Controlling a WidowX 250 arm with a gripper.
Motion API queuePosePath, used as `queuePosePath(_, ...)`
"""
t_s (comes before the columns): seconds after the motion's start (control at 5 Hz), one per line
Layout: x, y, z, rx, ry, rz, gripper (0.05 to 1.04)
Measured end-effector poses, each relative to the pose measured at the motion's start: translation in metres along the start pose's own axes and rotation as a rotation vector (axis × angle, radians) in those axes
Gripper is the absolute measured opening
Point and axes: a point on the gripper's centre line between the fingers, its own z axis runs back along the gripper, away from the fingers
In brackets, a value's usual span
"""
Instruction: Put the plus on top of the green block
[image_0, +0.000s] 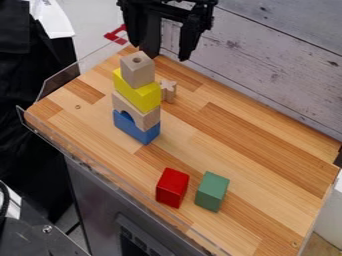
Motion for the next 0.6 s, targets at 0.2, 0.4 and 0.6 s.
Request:
queuePosePath(0.2,-0.002,0.0,-0.009,0.002,0.034,0.0,0.999)
queuePosePath(0.4,0.01,0.003,-0.012,-0.003,0.044,-0.004,0.999)
queuePosePath(0.6,0.021,0.012,-0.008,-0.008,0.035,0.02,0.999)
